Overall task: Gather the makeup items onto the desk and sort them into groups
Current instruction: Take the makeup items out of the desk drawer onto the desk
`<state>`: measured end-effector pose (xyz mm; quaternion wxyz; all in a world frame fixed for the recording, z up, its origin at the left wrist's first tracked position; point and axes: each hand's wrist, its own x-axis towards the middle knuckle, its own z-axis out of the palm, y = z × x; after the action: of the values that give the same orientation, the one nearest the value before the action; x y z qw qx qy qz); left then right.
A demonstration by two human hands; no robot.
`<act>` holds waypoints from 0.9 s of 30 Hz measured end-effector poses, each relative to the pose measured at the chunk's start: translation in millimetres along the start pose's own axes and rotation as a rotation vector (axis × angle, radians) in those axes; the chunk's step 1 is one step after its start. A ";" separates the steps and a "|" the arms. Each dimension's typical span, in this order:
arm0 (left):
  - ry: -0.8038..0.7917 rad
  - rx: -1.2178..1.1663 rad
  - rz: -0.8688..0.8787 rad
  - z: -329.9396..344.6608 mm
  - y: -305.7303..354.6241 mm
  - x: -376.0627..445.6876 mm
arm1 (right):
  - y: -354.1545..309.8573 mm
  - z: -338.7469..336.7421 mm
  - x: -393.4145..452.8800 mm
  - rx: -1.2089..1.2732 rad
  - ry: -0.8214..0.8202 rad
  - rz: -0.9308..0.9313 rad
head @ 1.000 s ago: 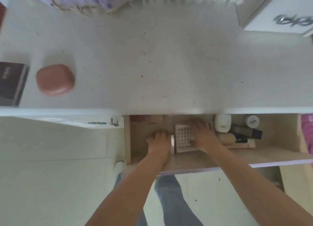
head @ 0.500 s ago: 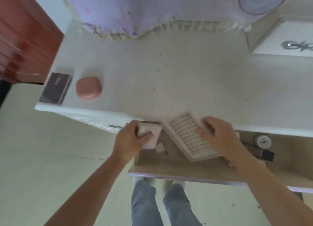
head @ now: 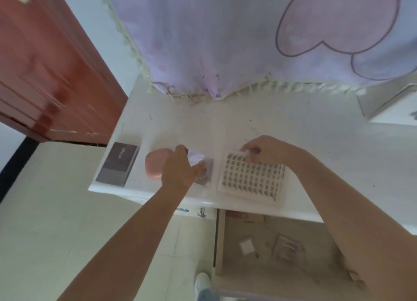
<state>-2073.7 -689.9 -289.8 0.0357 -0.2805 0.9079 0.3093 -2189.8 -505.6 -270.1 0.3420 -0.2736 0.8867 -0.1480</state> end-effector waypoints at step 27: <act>0.042 0.291 -0.117 -86.2 -139.3 24.2 | -138.5 114.1 57.5 -0.298 0.253 -0.322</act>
<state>-2010.6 -842.5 -301.5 0.0748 -0.3312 0.9259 0.1658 -2093.7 -659.6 -320.4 0.1563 -0.4380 0.8795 -0.1013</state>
